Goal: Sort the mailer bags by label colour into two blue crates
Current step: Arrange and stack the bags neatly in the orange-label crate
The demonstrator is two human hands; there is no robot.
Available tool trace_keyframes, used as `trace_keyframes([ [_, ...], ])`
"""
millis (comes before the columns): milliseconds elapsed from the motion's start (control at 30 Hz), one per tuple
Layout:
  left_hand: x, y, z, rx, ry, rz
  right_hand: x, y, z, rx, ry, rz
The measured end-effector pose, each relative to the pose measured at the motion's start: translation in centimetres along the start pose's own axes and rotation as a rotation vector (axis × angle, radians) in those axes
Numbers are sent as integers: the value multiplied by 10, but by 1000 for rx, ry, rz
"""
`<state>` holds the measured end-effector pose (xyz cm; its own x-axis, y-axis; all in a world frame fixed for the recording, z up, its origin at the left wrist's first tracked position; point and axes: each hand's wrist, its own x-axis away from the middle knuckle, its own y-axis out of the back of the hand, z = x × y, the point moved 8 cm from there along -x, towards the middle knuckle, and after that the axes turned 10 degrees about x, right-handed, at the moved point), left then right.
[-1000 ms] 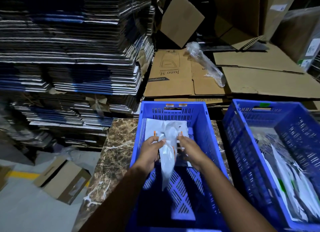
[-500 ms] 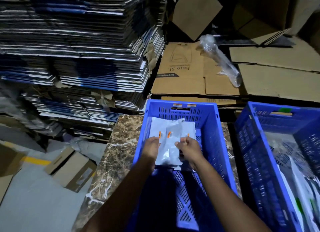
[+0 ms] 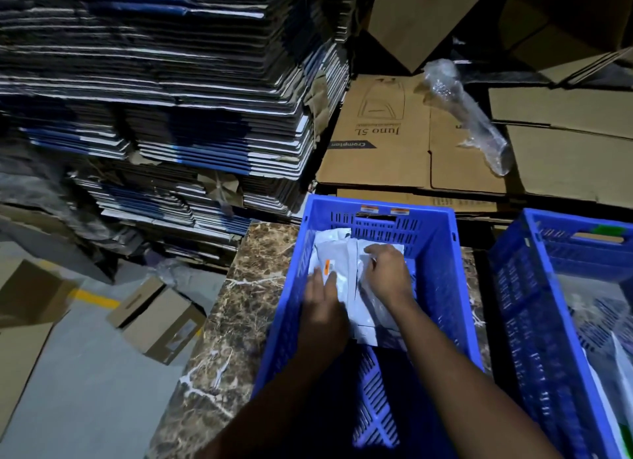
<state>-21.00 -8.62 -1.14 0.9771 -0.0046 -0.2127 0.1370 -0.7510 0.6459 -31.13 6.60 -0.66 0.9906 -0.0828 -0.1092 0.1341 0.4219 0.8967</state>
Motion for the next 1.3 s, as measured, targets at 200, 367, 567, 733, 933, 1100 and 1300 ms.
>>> trace_keyframes([
  [200,-41,-37,31,-330,-9,252,21,-66,-29,374,122,328],
  [367,-57,-41,37,-377,-6,233,19,-79,-32,427,113,308],
  [567,-70,-50,44,-324,-58,345,17,-85,-39,406,99,238],
  [733,-63,-58,52,-196,-103,271,16,-88,-41,381,56,213],
  [933,-65,-68,63,-221,-133,183,15,-92,-40,376,67,208],
  [1100,-64,-70,60,-238,-159,164,16,-94,-40,396,88,153],
  [1300,-63,-72,64,-294,-208,167,18,-95,-45,377,84,162],
])
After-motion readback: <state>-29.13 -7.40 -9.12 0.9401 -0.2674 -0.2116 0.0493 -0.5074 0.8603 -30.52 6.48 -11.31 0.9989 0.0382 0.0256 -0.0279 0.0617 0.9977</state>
